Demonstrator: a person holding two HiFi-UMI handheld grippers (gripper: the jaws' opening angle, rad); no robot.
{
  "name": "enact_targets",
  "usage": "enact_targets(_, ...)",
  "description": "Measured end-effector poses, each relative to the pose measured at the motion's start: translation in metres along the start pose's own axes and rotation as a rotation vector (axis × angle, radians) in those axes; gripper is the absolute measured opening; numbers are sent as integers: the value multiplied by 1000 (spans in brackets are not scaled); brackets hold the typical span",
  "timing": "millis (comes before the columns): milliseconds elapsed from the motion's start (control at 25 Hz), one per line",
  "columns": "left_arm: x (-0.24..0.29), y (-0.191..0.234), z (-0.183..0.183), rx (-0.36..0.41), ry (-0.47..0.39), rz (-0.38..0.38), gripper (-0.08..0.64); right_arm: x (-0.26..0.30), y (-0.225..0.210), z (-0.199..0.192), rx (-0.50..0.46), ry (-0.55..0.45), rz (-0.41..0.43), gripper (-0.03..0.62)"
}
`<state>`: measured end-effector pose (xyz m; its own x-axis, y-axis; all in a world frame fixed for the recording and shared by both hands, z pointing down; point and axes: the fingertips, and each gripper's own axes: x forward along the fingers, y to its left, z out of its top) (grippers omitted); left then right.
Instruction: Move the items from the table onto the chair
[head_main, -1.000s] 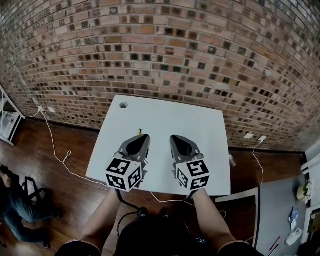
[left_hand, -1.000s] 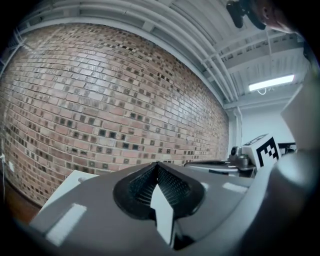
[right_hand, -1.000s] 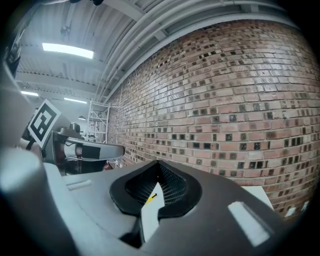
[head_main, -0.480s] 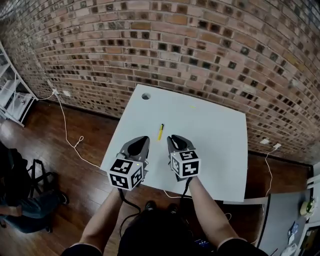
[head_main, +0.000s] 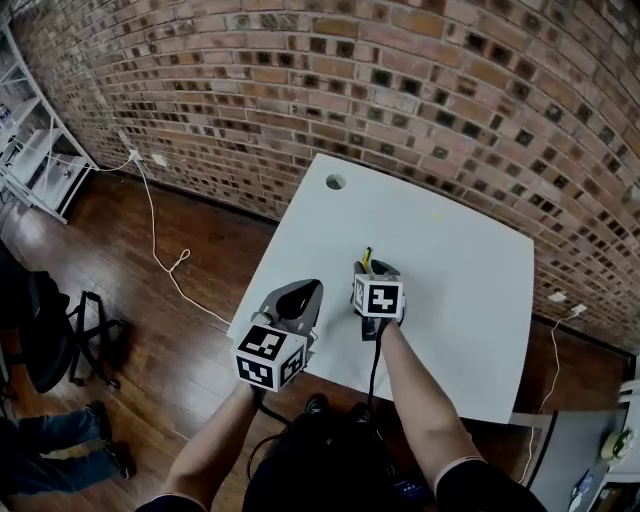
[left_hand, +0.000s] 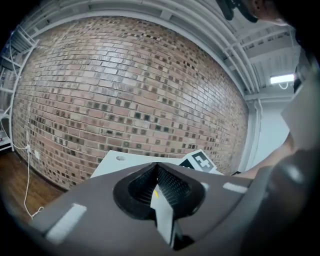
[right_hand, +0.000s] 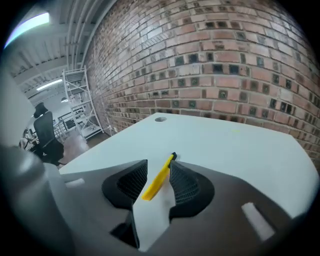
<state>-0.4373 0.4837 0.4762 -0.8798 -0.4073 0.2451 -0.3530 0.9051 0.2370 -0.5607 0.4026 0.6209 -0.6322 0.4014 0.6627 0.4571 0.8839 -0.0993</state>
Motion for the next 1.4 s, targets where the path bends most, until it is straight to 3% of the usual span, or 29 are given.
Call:
enact_targets(240,0,11,-2,-20,0,2,12,25,-5,-19,-4,136,-74,105)
enact_targets(320,-1,16,-3,-27,0,8,12,25,-2,-14,-40,128,-74,64)
enact_targets(560,-3,17,-4,-37,-1,6,12,20,3,-13,-43,107,-24,63)
enact_targets(720,-4,14,3,-27,-18,-7,12,-3,12,6,-52,19,21,63)
enact_targets(960,-5,4,22,-16,-61,-43,12,-82,27,59,-107,-200,79,63)
enact_targets(1160,7,-23,53,12,-123,-96,12,-162,13,91,-128,-358,68,63)
enact_targets(1400,8,-72,81,60,-175,-172,12,-250,-1,99,-153,-518,44,63)
